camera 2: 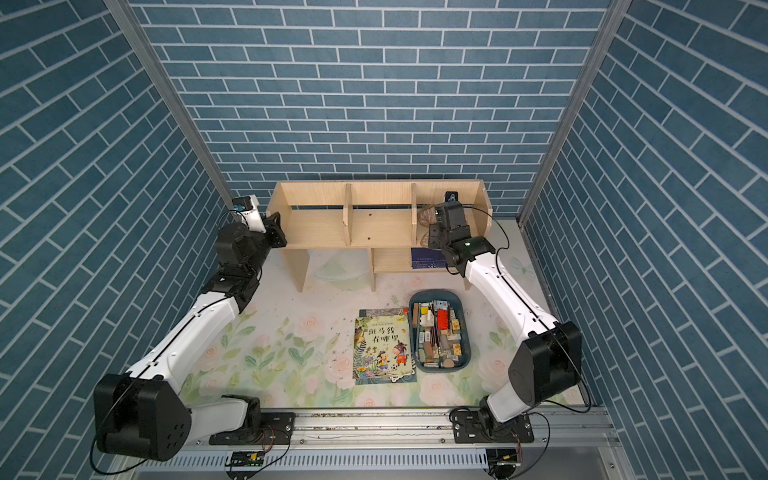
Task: Wipe the bookshelf clean with a cloth
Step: Wipe the dust from the shelf.
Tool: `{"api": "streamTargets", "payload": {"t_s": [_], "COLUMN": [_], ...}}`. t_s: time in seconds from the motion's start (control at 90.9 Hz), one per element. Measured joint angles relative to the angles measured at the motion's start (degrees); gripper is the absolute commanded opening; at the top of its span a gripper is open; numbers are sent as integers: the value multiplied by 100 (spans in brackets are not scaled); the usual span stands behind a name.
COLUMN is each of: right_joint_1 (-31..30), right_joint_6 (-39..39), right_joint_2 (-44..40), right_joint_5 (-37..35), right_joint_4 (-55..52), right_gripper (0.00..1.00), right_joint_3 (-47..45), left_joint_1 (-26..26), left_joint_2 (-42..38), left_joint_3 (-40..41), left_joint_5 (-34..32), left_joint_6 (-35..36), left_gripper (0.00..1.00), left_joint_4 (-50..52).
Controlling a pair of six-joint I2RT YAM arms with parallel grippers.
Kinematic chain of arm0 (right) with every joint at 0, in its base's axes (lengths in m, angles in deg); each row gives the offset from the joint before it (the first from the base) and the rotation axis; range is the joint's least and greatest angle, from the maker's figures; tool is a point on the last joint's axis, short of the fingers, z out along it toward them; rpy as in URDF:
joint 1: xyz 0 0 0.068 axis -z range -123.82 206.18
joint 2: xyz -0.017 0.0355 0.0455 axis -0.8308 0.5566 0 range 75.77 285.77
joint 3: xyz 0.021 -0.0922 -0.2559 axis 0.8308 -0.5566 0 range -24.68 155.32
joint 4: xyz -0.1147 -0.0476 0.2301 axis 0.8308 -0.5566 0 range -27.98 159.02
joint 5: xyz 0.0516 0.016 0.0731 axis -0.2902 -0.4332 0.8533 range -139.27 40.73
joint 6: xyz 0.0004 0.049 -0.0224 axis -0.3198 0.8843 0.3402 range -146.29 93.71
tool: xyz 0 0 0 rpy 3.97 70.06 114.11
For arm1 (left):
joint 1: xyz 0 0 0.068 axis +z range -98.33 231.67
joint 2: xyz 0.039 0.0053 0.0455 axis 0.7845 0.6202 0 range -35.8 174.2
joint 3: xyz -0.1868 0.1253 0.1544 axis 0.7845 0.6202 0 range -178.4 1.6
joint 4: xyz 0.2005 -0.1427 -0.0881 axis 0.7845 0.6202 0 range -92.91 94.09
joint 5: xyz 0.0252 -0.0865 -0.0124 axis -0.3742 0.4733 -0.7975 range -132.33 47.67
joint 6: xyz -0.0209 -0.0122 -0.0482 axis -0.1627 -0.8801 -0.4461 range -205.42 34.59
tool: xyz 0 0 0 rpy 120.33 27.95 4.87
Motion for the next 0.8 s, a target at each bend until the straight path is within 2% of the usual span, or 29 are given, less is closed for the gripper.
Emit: {"api": "streamTargets", "payload": {"t_s": [0.099,0.22,0.352,0.484,0.671,0.803], "right_joint_1": [260,328,146,-326,-997,-1010], "right_joint_6": [-7,-50,-118,-225,-380,-503], "right_joint_2": [120,553,1207,1902,2277,2448], "right_joint_5": [-105,-249,-398,-520,-452,-415], "right_joint_4": [-249,-522,-826,-1191,-1495,-1596], "right_gripper": [0,0,0,0,0,0], "right_joint_3": [511,1825,3462,4848,5167,5187], "left_joint_1": [0,0,0,0,0,0], "left_joint_2": [0,0,0,0,0,0], "left_joint_3": [0,0,0,0,11,26], "left_joint_5": [2,7,13,15,17,17], "left_joint_6": [2,2,2,0,0,0], "left_gripper": [0,0,0,0,0,0], "left_joint_4": [-2,-2,-2,-2,-24,-50]}}
